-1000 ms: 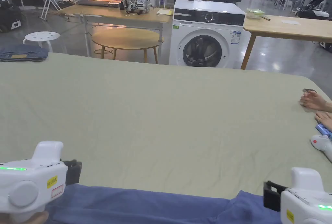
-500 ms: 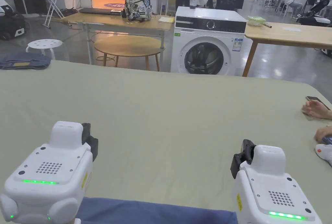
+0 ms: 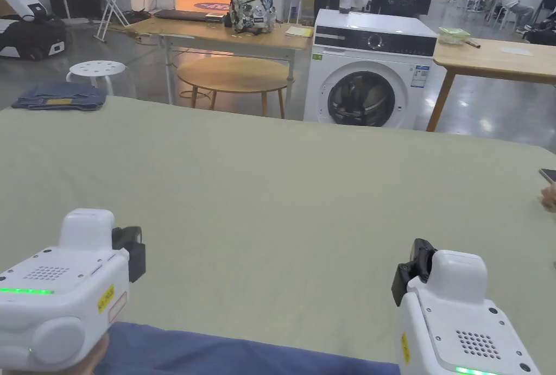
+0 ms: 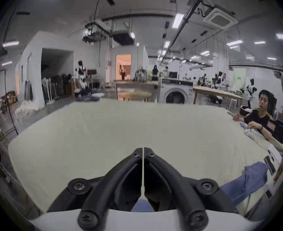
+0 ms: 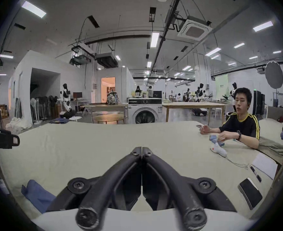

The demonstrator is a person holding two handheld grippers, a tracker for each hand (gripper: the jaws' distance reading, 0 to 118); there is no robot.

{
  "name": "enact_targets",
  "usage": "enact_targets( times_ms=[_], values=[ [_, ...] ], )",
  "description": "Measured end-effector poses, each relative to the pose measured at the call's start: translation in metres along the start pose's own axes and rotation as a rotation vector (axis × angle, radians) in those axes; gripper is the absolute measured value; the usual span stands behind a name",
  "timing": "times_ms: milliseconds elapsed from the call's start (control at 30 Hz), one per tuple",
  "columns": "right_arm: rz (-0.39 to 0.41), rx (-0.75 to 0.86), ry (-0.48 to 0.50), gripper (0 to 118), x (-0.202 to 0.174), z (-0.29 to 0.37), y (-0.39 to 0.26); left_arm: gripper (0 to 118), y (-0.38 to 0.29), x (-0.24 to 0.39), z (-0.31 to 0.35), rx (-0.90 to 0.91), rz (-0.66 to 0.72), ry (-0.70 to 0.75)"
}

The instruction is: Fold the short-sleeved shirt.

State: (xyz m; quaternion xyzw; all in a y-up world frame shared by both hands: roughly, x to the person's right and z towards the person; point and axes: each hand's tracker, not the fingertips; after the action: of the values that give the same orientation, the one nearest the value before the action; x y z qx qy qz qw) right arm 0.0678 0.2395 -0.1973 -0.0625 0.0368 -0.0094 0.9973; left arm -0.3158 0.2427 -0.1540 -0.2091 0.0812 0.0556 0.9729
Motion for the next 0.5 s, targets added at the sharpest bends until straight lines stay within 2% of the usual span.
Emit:
enact_targets(
  times_ms=[67,233,267,333,367,433,500],
  values=[
    [0.002,-0.017,0.003,0,0.0,-0.002,-0.003,0,-0.005,-0.016,-0.007,-0.061,0.032,-0.013],
    [0.015,-0.059,0.013,0,0.0,-0.008,-0.01,0,-0.027,-0.072,-0.037,-0.333,0.221,-0.198],
    [0.014,-0.065,0.015,0,0.0,-0.009,-0.012,5,-0.033,-0.082,-0.042,-0.358,0.265,-0.239],
    [0.016,-0.078,0.019,0,-0.001,-0.008,-0.015,8,-0.042,-0.101,-0.054,-0.45,0.336,-0.304],
    [0.019,-0.088,0.023,0,-0.001,-0.009,-0.016,13,-0.047,-0.11,-0.057,-0.466,0.359,-0.312],
    [0.027,-0.102,0.027,0,-0.002,-0.011,-0.019,37,-0.052,-0.124,-0.066,-0.53,0.372,-0.323],
    [0.033,-0.114,0.032,0,-0.002,-0.011,-0.023,54,-0.051,-0.124,-0.061,-0.553,0.387,-0.377]
  ],
)
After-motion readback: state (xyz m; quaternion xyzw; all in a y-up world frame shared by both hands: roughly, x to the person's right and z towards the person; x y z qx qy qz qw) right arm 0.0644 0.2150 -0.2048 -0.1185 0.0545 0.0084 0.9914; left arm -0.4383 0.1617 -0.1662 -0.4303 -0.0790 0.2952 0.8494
